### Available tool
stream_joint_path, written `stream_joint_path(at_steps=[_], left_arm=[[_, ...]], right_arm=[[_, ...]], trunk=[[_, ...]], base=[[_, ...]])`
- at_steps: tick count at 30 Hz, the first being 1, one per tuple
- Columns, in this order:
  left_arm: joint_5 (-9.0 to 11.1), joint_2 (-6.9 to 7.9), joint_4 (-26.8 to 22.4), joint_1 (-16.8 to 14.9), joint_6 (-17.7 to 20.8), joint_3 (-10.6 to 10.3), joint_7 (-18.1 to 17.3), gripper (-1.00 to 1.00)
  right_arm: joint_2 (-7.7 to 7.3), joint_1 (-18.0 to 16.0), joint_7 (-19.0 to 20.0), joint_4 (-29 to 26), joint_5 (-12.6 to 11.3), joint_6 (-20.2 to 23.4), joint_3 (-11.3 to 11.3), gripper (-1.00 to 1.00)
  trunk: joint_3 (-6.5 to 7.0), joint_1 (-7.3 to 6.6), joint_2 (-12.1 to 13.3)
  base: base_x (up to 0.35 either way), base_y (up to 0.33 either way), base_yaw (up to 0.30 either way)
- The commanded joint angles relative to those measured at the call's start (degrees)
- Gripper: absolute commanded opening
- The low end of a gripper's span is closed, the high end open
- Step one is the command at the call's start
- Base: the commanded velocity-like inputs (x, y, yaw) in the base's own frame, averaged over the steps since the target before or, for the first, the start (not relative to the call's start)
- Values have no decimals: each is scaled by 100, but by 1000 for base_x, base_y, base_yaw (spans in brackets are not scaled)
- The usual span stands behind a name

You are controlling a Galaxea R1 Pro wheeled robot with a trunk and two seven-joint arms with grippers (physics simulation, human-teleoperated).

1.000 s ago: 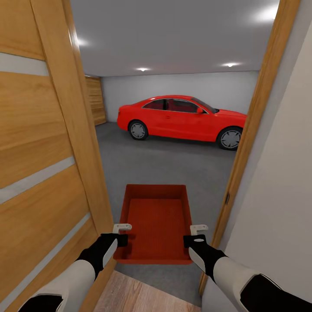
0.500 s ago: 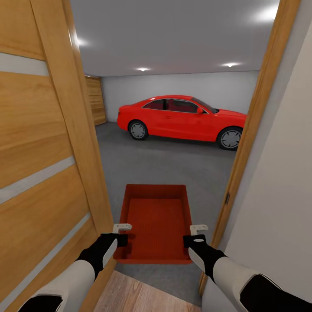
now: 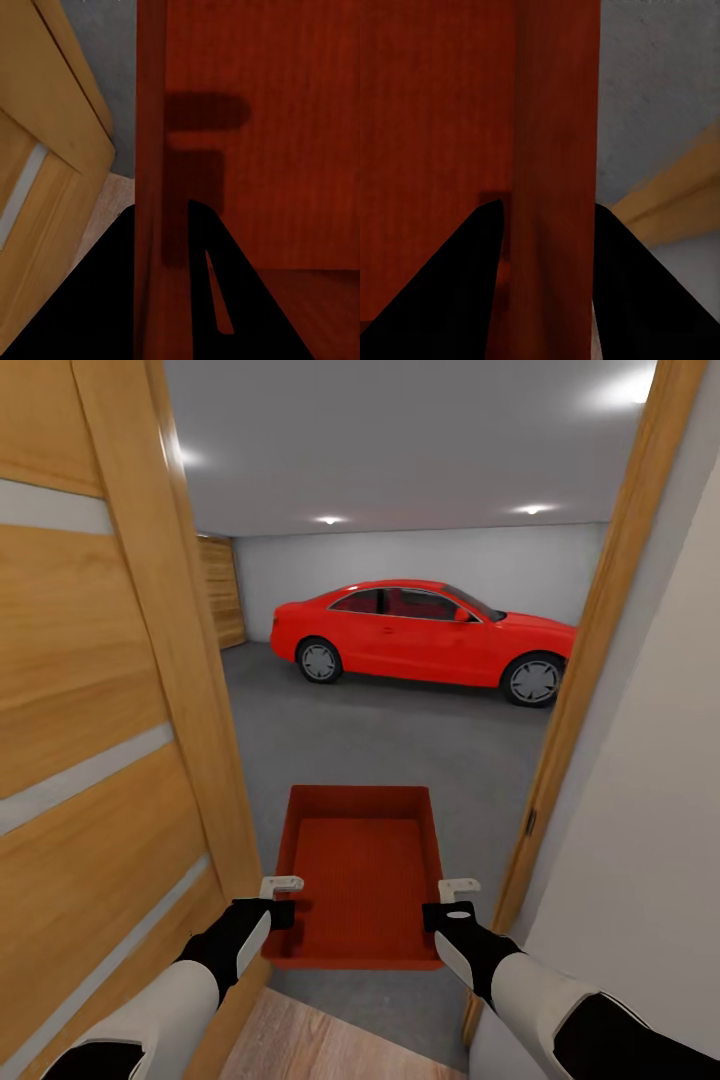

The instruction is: Move the two storage containers from the living room to the garage. In the garage, place one container on the floor and stack the other container on top of it (either order is fine).

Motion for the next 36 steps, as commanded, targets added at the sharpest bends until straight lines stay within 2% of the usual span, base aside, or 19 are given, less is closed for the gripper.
stream_joint_path(at_steps=[1, 14, 22, 36], left_arm=[[-7, -2, -4, -3, 35, 25, 51, -100], [-7, -2, -2, -3, 34, 25, 51, -100], [-7, -2, -1, -3, 34, 25, 51, -100], [-7, -2, -2, -3, 34, 25, 51, -100]], right_arm=[[3, -5, -29, -37, 6, 45, 77, -100], [-7, -5, -39, -37, 6, 25, 74, -100], [23, -5, -177, -37, 6, -6, 66, -100], [24, -5, -184, -37, 15, -14, 66, -100]], trunk=[[-13, 5, -14], [-13, 5, -14], [-13, 5, -14], [-13, 5, -14]], base=[[180, 155, 0], [192, 162, -8], [124, 98, -194], [117, 93, -196]])
